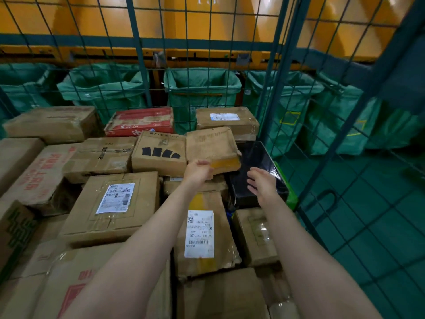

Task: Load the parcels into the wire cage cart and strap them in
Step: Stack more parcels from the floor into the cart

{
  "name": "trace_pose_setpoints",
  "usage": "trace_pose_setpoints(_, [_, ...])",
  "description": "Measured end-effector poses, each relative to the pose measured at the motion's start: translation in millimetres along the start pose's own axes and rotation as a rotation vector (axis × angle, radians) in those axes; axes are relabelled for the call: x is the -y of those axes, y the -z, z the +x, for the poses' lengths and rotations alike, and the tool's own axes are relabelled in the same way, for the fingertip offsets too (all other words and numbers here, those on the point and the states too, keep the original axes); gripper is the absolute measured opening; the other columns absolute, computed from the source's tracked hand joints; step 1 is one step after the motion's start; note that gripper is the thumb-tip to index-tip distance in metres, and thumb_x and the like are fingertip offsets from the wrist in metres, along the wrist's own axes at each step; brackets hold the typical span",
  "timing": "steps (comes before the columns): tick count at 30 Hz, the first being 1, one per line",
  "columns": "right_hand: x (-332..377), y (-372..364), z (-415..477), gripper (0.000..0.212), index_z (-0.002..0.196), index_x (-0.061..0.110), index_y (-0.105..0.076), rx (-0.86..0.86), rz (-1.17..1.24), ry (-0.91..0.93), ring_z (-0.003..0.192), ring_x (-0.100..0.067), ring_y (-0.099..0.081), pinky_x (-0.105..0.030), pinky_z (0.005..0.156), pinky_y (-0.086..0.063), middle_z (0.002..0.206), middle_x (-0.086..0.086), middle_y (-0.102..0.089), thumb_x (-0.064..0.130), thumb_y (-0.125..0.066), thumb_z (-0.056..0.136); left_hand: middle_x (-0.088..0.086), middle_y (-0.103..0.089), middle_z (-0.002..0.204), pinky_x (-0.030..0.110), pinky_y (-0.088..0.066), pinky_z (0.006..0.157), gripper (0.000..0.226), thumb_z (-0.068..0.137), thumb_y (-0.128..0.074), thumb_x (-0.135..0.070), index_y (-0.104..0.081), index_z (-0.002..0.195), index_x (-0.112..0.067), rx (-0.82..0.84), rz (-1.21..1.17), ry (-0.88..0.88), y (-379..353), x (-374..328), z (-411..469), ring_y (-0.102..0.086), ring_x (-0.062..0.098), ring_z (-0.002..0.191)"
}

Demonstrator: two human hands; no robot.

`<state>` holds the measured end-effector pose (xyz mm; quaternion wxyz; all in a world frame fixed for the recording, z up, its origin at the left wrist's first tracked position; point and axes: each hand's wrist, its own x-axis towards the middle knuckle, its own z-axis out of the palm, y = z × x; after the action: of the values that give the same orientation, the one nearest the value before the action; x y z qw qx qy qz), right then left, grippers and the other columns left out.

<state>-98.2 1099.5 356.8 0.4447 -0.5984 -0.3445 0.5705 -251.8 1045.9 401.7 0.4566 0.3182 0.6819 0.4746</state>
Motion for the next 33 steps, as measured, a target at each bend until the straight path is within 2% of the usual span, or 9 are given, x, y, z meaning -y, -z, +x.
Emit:
trace_pose_setpoints(6, [-13, 25, -54, 0.026, 0.117, 0.007, -0.061, -0.029, 0.057, -0.066, 0.095, -0.023, -0.061, -0.033, 0.08, -0.05, 0.105, -0.01, -0.064, 0.004, -0.054, 0.092, 0.006, -0.062, 0.123, 0.02, -0.04, 0.054, 0.023, 0.098, -0.044, -0.008, -0.056, 0.117, -0.013, 0.096, 0.023, -0.018, 6, 4, -46, -0.058, 0.013, 0.087])
trace_pose_setpoints(10, [-33, 43, -92, 0.026, 0.118, 0.009, -0.06, -0.067, 0.11, -0.099, 0.074, -0.016, -0.061, -0.026, 0.061, -0.046, 0.094, -0.007, -0.065, 0.006, -0.054, 0.093, 0.004, -0.062, 0.124, 0.021, -0.039, 0.058, 0.016, 0.096, -0.047, -0.005, -0.055, 0.089, -0.018, 0.152, 0.044, -0.021, 3, 14, -71, -0.055, 0.008, 0.07])
trace_pose_setpoints(15, [-49, 73, -136, 0.021, 0.113, 0.011, -0.06, -0.141, 0.163, -0.068, 0.076, -0.014, -0.059, -0.03, 0.075, -0.051, 0.086, -0.003, -0.062, 0.007, -0.054, 0.093, 0.006, -0.065, 0.112, 0.027, -0.043, 0.064, 0.021, 0.098, -0.044, -0.008, -0.058, 0.113, -0.013, 0.274, 0.083, -0.009, -9, 24, -102, -0.059, 0.017, 0.085])
trace_pose_setpoints(17, [-52, 85, -149, 0.019, 0.11, 0.011, -0.063, -0.18, 0.171, -0.063, 0.074, -0.014, -0.06, -0.03, 0.077, -0.052, 0.083, -0.002, -0.063, 0.007, -0.056, 0.092, 0.004, -0.065, 0.111, 0.028, -0.045, 0.069, 0.021, 0.098, -0.044, -0.01, -0.058, 0.114, -0.015, 0.319, 0.114, -0.027, -16, 28, -114, -0.059, 0.016, 0.088])
trace_pose_setpoints(20, [-58, 107, -168, 0.021, 0.111, 0.009, -0.062, -0.216, 0.206, -0.034, 0.074, -0.015, -0.06, -0.037, 0.089, -0.051, 0.085, -0.001, -0.063, 0.008, -0.059, 0.09, 0.0, -0.063, 0.102, 0.028, -0.046, 0.07, 0.018, 0.098, -0.043, -0.01, -0.057, 0.107, -0.017, 0.377, 0.131, -0.049, -30, 33, -137, -0.059, 0.013, 0.082])
trace_pose_setpoints(23, [-63, 128, -184, 0.016, 0.106, 0.011, -0.061, -0.252, 0.213, -0.023, 0.074, -0.015, -0.058, -0.034, 0.081, -0.05, 0.088, -0.003, -0.063, 0.008, -0.057, 0.092, 0.0, -0.063, 0.099, 0.029, -0.046, 0.074, 0.02, 0.096, -0.042, -0.008, -0.058, 0.094, -0.02, 0.414, 0.144, -0.056, -43, 39, -156, -0.059, 0.015, 0.084])
trace_pose_setpoints(27, [-71, 155, -207, 0.01, 0.096, 0.014, -0.06, -0.294, 0.257, -0.033, 0.066, -0.014, -0.056, -0.025, 0.063, -0.046, 0.08, -0.001, -0.062, 0.006, -0.054, 0.092, 0.003, -0.062, 0.105, 0.028, -0.044, 0.066, 0.022, 0.094, -0.044, -0.006, -0.059, 0.089, -0.021, 0.451, 0.178, -0.062, -60, 48, -182, -0.057, 0.019, 0.092])
trace_pose_setpoints(30, [-77, 179, -223, 0.012, 0.091, 0.016, -0.06, -0.324, 0.255, -0.039, 0.067, -0.014, -0.058, -0.025, 0.064, -0.045, 0.081, -0.001, -0.062, 0.006, -0.054, 0.092, 0.002, -0.062, 0.1, 0.026, -0.043, 0.064, 0.02, 0.094, -0.045, -0.005, -0.06, 0.096, -0.018, 0.476, 0.168, -0.067, -77, 55, -207, -0.058, 0.016, 0.084])
trace_pose_setpoints(33, [-84, 202, -239, 0.011, 0.095, 0.015, -0.059, -0.322, 0.239, -0.041, 0.067, -0.013, -0.057, -0.025, 0.063, -0.045, 0.082, -0.001, -0.061, 0.006, -0.054, 0.092, -0.002, -0.061, 0.089, 0.027, -0.045, 0.07, 0.021, 0.096, -0.045, -0.006, -0.057, 0.087, -0.021, 0.501, 0.144, -0.042, -96, 66, -233, -0.057, 0.011, 0.078])
